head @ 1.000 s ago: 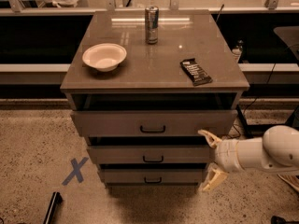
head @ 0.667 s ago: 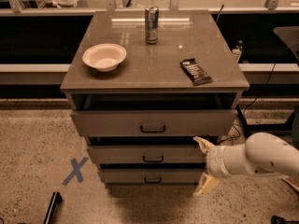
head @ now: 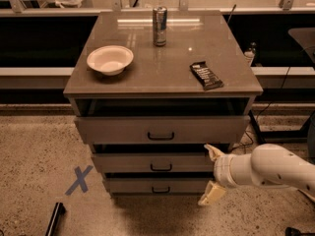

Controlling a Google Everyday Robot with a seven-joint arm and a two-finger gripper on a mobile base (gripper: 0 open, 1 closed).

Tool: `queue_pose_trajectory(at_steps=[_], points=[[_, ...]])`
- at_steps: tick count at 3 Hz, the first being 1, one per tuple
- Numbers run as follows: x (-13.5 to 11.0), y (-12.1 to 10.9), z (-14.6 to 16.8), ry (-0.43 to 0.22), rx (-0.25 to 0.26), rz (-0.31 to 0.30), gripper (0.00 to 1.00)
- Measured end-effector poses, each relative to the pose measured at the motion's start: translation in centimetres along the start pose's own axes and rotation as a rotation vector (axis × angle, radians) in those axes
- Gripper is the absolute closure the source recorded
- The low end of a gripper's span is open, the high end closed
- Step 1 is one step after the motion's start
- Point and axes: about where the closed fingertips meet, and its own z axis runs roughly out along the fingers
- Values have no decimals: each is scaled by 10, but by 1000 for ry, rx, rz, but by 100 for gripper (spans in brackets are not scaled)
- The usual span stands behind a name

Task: Open middle drawer

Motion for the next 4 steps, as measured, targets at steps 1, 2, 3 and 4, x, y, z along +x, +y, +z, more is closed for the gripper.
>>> queue_pose_trajectory(at_steps=[1, 2, 3, 4], points=[[13, 1, 25, 48, -1, 9, 0], [27, 1, 57, 63, -18, -3, 0], [37, 0, 80, 26, -33, -10, 0], [46, -4, 100, -24, -57, -33, 0]])
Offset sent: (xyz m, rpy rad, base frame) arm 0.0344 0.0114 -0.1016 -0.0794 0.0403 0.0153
